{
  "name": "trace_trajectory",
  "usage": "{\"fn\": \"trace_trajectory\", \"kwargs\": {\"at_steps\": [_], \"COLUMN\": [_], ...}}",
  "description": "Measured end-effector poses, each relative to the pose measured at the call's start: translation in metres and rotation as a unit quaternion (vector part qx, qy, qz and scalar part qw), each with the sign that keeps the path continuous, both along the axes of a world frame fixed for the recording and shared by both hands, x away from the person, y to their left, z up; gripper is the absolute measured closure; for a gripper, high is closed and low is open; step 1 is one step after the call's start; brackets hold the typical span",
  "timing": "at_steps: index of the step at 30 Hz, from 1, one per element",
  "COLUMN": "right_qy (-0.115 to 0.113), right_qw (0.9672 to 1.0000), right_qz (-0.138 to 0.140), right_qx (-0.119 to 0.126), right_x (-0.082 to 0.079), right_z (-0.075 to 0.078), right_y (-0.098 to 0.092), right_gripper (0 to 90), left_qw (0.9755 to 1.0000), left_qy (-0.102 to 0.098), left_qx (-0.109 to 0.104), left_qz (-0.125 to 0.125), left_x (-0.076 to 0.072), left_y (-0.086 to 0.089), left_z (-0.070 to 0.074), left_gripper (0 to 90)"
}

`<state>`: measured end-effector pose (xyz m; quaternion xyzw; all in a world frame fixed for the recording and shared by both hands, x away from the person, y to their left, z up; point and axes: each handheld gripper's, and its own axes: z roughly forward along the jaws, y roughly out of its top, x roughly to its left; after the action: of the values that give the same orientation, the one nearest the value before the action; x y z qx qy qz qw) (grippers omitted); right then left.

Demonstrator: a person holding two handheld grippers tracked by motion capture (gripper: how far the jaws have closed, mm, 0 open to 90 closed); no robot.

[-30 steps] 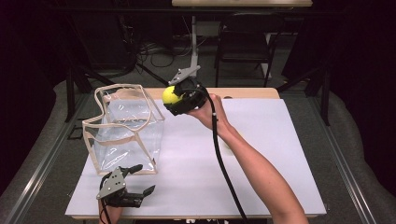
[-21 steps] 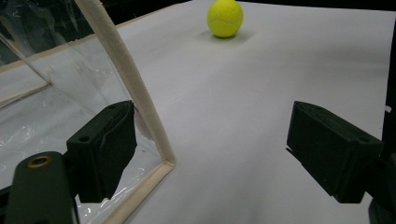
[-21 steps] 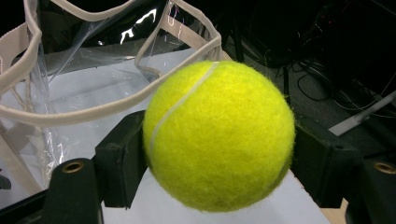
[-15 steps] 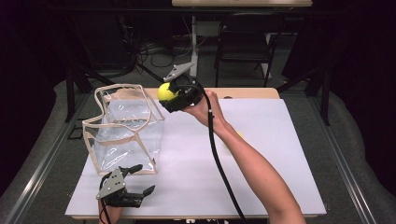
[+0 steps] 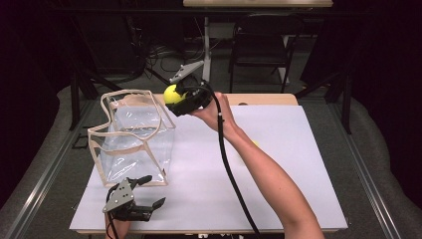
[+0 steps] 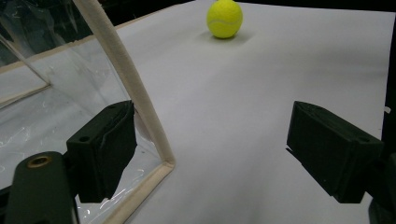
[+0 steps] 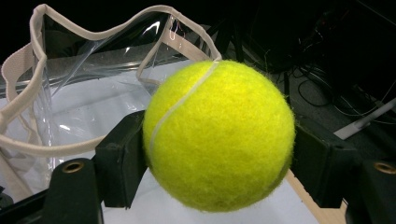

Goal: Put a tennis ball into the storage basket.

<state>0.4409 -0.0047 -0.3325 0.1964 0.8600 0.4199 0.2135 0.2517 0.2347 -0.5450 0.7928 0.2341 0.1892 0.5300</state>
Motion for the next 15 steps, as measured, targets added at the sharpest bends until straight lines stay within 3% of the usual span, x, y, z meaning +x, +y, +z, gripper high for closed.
{"fn": "trace_trajectory", "kwargs": {"at_steps": [15], "right_qy": [-0.001], "right_qw": [1.0], "right_qz": [0.003], "right_qx": [0.0], "right_x": [0.002], "right_z": [0.0064], "right_y": [0.0085], "right_gripper": [26.1], "left_qw": [1.0], "left_qy": [-0.001], "left_qx": [0.0], "left_qz": [0.001], "left_x": [0.0001], "left_y": [0.0002], "left_z": [0.0], "left_gripper": [15.8]}}
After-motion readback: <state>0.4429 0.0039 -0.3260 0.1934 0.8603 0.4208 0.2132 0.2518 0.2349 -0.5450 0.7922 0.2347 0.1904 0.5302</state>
